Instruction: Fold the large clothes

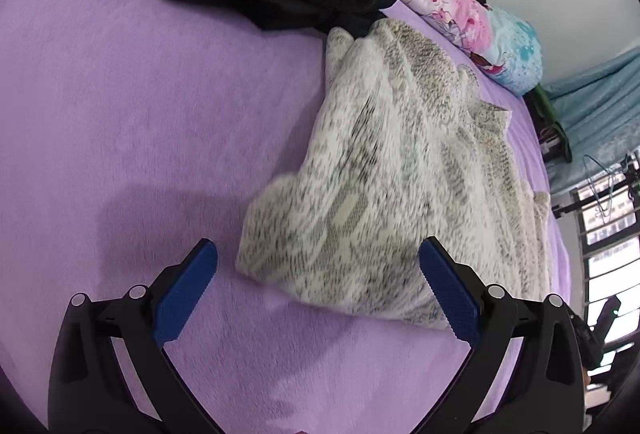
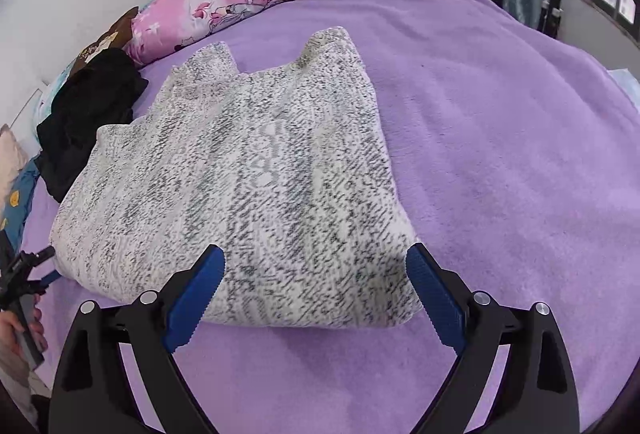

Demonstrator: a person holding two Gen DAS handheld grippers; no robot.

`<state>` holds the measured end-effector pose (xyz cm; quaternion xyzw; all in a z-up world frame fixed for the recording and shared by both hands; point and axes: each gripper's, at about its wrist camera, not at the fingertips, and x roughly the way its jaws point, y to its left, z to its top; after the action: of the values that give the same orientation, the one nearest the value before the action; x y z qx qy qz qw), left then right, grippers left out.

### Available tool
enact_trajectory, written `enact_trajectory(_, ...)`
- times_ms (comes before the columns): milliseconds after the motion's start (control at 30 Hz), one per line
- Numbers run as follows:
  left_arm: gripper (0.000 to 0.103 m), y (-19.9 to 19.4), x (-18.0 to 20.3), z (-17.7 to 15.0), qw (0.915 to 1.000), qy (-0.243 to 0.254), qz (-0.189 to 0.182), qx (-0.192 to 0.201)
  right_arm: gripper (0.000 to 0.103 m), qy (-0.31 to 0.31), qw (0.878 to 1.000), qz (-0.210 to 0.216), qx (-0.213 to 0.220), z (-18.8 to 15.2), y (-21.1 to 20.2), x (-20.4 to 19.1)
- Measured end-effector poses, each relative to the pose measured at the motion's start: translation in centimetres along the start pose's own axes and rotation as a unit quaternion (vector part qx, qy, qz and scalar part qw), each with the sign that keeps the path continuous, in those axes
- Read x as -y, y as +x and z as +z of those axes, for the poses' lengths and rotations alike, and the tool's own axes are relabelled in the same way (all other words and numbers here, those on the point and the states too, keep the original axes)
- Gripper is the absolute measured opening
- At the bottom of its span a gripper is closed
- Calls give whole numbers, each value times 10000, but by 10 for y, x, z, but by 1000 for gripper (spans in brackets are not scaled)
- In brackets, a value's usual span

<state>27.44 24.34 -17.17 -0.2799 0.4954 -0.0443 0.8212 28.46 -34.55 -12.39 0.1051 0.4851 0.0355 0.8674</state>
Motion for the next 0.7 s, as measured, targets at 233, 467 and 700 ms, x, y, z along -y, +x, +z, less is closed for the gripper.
enact_trajectory(233, 97, 14, 7, 36, 9988, 339, -86, -341, 91, 21, 9999, 32, -107, 16, 15, 18)
enact_trajectory(467, 97, 44, 11, 59, 9937, 660, -300, -856, 93, 100, 9985, 297, -440, 36, 45, 46)
enact_trajectory(700, 97, 68, 2, 76, 9895, 622, -540, -1184, 96, 141, 9950, 722, -680, 53, 71, 60)
